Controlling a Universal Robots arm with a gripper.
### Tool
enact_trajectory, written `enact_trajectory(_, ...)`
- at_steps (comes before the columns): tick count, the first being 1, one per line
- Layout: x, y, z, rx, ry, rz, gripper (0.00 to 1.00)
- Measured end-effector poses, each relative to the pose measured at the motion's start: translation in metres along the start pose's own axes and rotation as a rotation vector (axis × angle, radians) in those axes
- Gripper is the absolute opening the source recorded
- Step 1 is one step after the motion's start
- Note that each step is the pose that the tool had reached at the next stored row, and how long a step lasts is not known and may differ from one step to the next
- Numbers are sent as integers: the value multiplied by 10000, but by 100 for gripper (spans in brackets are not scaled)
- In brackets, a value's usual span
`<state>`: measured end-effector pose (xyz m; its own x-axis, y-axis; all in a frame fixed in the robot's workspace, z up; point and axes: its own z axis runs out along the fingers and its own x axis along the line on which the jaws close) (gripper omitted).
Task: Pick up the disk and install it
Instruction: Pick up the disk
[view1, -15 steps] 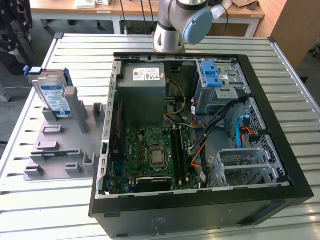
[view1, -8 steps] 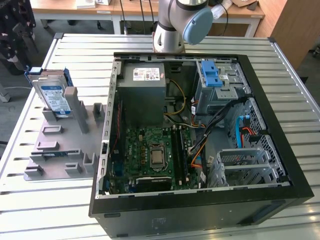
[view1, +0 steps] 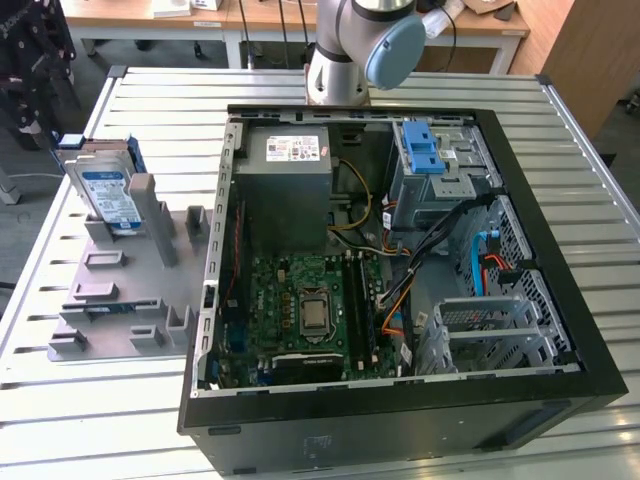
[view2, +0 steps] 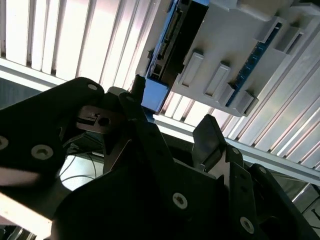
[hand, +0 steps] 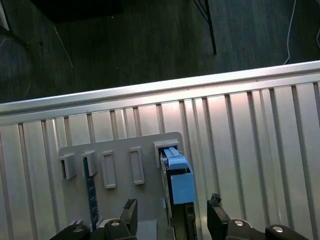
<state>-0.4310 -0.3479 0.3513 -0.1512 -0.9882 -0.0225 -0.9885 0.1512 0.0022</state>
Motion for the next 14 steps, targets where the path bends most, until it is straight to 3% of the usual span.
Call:
enact_trajectory(6, -2, 9, 92, 8, -2, -791, 66)
enact_trajectory(11, -29, 61, 182, 21, 0, -799, 66)
enact_trajectory(14, -35, 67, 201, 19, 1, -800, 66)
